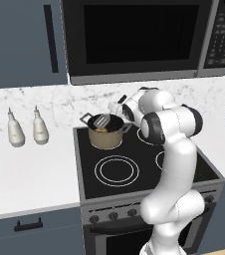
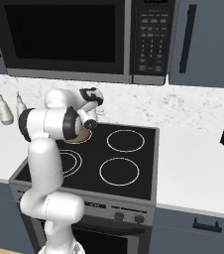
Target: Put the mushroom and potato in the pot. Retrieve the spatula and lightly stir the vegetables in the pot.
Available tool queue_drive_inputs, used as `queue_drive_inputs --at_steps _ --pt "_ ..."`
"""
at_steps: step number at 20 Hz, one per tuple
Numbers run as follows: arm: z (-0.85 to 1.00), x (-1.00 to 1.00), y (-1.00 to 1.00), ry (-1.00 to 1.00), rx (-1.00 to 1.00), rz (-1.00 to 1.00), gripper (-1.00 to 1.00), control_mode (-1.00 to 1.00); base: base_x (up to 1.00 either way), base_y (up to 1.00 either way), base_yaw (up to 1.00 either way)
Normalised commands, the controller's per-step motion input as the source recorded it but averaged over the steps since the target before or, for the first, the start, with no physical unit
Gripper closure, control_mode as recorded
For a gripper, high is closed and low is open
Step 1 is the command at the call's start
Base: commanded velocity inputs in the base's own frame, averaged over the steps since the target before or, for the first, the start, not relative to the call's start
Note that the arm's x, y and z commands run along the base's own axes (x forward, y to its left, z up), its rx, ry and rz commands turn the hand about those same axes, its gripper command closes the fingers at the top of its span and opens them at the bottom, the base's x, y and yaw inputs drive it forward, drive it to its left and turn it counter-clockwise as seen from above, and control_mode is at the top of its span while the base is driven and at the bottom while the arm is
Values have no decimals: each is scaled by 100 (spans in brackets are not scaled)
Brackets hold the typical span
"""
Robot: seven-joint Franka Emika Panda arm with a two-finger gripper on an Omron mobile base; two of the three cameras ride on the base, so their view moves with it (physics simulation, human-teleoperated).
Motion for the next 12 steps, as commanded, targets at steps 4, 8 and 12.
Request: queue_drive_inputs --at_steps 4,8,12 --pt "-3 -5 -10 -4 -19 0 100 -100 0 0 0" --pt "23 -1 -23 0 -17 0 100 -100 0 0 0" --pt "20 -3 -32 0 -20 -3 100 -100 0 0 0"
